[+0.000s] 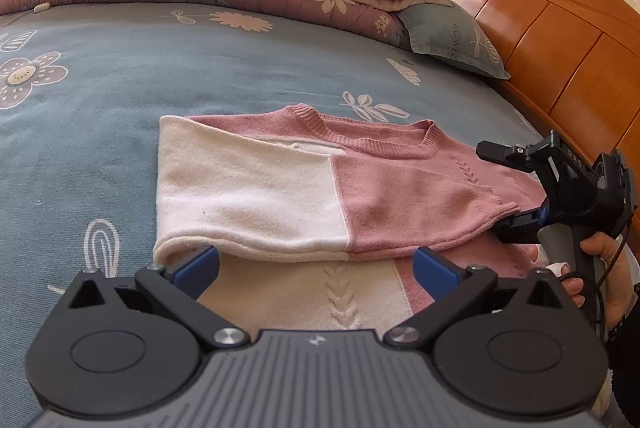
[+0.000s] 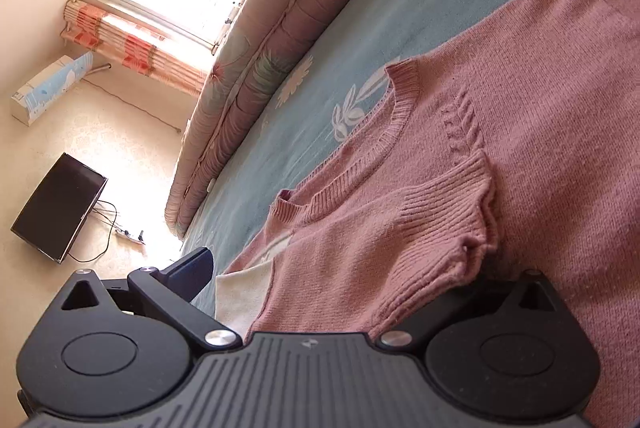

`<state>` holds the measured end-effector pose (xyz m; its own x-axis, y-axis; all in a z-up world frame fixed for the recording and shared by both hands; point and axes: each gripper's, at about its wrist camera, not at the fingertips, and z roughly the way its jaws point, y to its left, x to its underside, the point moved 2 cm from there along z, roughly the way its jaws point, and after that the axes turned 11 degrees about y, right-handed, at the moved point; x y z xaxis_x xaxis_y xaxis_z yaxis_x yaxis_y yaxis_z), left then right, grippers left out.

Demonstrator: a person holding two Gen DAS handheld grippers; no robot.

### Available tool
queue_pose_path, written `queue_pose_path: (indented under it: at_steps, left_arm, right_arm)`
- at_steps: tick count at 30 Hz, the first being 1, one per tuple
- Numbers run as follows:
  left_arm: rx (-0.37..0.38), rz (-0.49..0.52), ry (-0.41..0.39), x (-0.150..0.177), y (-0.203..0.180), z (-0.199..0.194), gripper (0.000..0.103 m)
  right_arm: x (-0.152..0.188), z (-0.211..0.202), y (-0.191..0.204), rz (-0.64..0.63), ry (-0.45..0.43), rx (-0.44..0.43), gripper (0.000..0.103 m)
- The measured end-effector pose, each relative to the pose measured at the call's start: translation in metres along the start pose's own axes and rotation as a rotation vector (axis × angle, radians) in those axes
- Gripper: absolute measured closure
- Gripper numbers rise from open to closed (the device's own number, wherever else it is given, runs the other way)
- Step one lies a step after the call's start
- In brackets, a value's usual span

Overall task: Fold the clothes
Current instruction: 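Close the right gripper on the pink ribbed cuff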

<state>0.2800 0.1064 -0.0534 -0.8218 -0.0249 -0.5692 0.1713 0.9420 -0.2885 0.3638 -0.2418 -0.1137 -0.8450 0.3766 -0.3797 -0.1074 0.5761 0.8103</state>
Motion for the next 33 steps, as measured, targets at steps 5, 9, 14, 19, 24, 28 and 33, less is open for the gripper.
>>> queue_pose_path:
  at_steps: [5, 9, 14, 19, 24, 28, 33]
  left_arm:
    - [0.001, -0.021, -0.001, 0.0, 0.004, -0.002, 0.001]
    - [0.016, -0.023, -0.006, -0.001, 0.004, -0.003, 0.001]
    - [0.015, -0.025, 0.002, -0.001, 0.006, -0.001, 0.001]
    - [0.0, -0.047, 0.004, -0.001, 0.011, -0.002, 0.001]
    - [0.009, -0.057, -0.003, -0.002, 0.012, -0.003, 0.001]
    - [0.011, -0.057, -0.005, -0.002, 0.013, -0.004, 0.001]
    - [0.011, -0.067, -0.007, -0.003, 0.015, -0.004, 0.001]
  right_arm:
    - [-0.001, 0.001, 0.001, -0.015, -0.008, 0.018, 0.0]
    - [-0.026, 0.003, -0.011, 0.157, 0.0, -0.017, 0.0]
    - [0.0, -0.001, -0.004, -0.048, 0.011, -0.023, 0.0]
    - [0.005, -0.002, -0.003, -0.091, -0.012, 0.013, 0.006]
    - [0.004, -0.006, -0.009, -0.086, -0.004, 0.033, 0.022]
    - [0.005, -0.017, -0.033, -0.011, -0.029, 0.025, 0.07]
    - [-0.002, -0.015, -0.034, 0.064, 0.004, 0.049, 0.079]
